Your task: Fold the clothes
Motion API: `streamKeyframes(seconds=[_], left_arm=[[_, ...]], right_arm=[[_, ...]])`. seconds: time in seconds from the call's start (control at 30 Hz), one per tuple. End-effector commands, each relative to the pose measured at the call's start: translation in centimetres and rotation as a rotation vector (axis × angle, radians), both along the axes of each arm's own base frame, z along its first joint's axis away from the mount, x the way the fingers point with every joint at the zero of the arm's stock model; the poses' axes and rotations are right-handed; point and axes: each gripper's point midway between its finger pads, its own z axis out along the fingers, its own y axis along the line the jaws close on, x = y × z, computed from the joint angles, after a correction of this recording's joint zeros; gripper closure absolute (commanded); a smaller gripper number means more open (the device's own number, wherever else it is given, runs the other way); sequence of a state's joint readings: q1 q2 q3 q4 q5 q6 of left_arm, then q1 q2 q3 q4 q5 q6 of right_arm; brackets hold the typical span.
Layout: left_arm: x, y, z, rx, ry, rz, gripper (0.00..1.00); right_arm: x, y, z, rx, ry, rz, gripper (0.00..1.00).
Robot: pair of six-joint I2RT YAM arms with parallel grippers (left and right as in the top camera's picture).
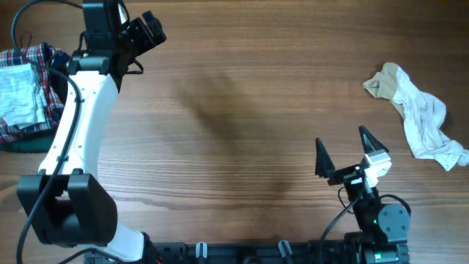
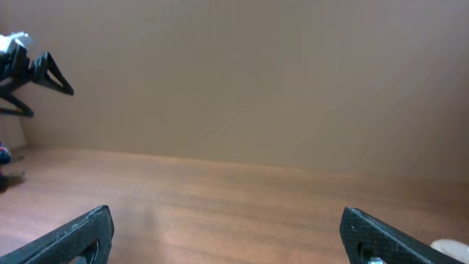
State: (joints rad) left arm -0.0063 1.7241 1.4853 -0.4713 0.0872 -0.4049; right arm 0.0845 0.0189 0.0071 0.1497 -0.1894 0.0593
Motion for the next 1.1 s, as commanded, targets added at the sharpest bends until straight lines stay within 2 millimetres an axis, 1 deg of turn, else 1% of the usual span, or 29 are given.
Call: streamKeyframes(seconds=[0.0, 0.1, 0.13, 1.0, 1.03, 1.07], left_arm=[[0.1, 0.3, -0.3, 0.009, 0.004, 0.007, 0.00], [0.1, 0.3, -0.3, 0.009, 0.004, 0.007, 0.00], [0.1, 0.3, -0.3, 0.009, 0.004, 0.007, 0.00], [0.1, 0.3, -0.3, 0.009, 0.005, 0.007, 0.00], [0.0, 0.3, 0.1, 0.009, -0.003, 0.007, 0.00], [-0.4, 0.5, 1.1, 0.009, -0.018, 0.012, 0.00]], right_arm=[[0.1, -0.1, -1.8, -0.012, 0.068, -0.007, 0.00], [0.2, -0.1, -2.9, -0.015, 0.114, -0.007, 0.00], [0.2, -0.1, -3.0, -0.009, 0.120, -0.006, 0.00], [0.2, -0.1, -3.2, -0.007, 0.129, -0.006, 0.00], [0.2, -0.1, -3.2, -0.007, 0.129, -0.006, 0.01], [0.2, -0.1, -3.2, -0.007, 0.129, -0.006, 0.00]])
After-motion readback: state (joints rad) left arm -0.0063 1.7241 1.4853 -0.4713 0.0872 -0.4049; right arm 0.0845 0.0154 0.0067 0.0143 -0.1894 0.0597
